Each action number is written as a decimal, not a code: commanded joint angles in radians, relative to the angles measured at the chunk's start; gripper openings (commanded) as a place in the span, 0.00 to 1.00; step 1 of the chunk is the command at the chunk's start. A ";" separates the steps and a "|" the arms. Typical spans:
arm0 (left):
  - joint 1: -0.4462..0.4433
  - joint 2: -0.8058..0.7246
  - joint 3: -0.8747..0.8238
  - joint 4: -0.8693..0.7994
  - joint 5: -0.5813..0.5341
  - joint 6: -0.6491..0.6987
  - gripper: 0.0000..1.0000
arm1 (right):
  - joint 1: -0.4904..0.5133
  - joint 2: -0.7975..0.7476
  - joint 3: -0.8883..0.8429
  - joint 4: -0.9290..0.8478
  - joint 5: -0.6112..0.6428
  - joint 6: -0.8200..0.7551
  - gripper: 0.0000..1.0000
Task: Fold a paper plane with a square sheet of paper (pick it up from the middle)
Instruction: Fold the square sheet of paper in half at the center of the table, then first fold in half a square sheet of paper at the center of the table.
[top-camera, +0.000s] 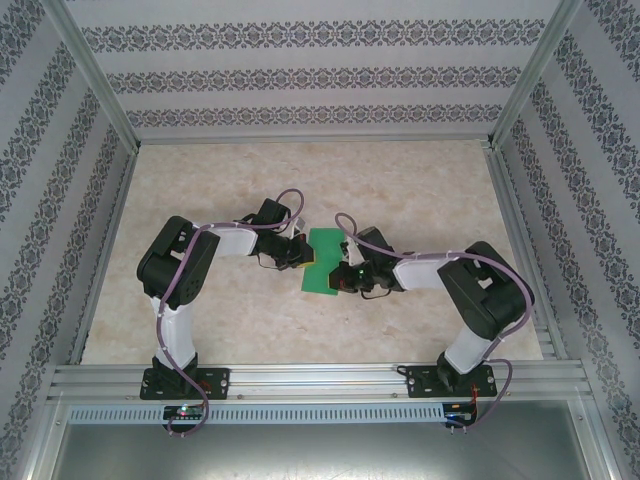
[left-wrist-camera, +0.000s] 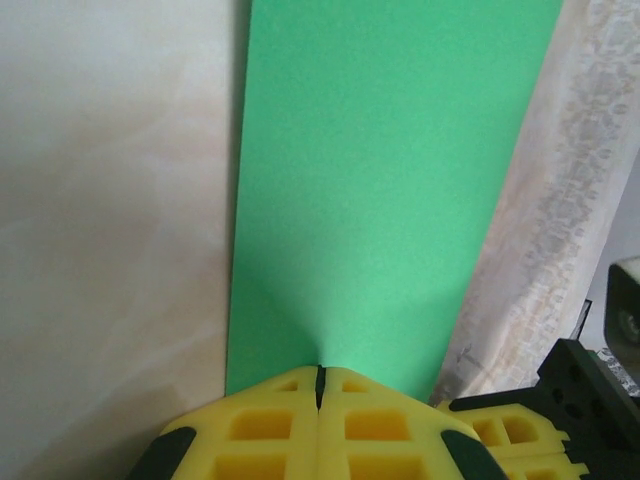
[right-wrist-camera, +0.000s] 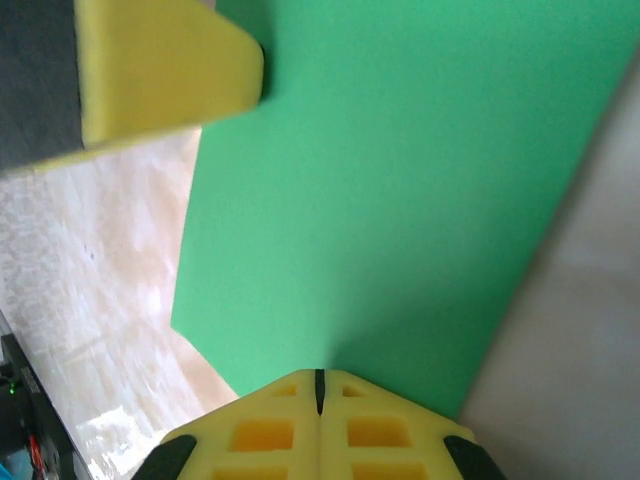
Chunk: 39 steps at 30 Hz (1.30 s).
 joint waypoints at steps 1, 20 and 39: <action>0.002 0.150 -0.105 -0.205 -0.266 -0.015 0.00 | 0.005 -0.027 -0.086 -0.233 0.001 -0.046 0.00; 0.095 -0.051 -0.069 -0.259 -0.215 0.004 0.00 | -0.031 -0.043 0.274 -0.177 0.112 0.042 0.00; 0.124 -0.080 0.145 -0.208 0.004 0.031 0.13 | -0.021 0.266 0.443 -0.122 0.002 0.157 0.00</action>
